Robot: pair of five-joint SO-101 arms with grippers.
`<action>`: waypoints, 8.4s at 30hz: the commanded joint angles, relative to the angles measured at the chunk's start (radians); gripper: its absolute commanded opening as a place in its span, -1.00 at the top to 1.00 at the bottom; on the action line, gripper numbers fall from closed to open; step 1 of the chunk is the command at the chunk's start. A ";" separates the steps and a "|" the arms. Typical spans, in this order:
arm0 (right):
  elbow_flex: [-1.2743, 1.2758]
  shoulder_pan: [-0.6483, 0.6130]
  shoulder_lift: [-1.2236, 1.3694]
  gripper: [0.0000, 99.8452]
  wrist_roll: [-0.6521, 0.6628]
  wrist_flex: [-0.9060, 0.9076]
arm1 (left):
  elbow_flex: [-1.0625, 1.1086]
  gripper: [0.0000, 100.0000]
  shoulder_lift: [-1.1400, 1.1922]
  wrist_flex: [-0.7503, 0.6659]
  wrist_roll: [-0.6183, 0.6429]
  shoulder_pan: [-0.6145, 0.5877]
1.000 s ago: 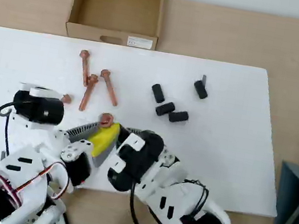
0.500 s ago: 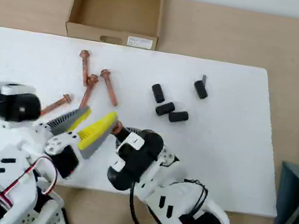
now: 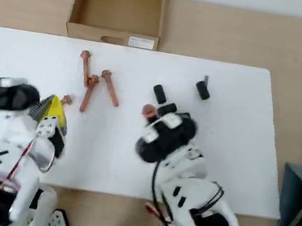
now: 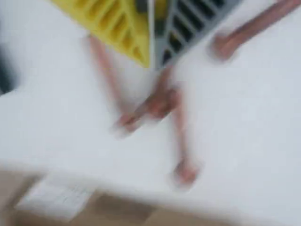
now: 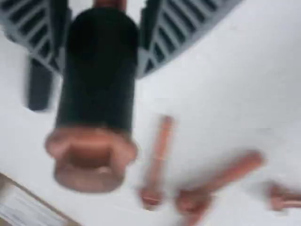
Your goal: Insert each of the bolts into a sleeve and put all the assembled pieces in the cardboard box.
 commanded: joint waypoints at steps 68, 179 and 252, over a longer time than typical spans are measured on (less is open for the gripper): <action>-2.625 0.122 2.911 0.85 0.407 -0.262 | 0.437 1.00 -0.002 -0.172 -0.144 -0.089; -1.937 0.186 2.439 0.56 0.144 0.612 | 0.437 0.99 -0.002 -0.172 -0.144 -0.094; -1.132 0.472 1.067 0.98 -0.137 0.657 | 0.196 0.99 0.002 -0.006 -0.149 -0.091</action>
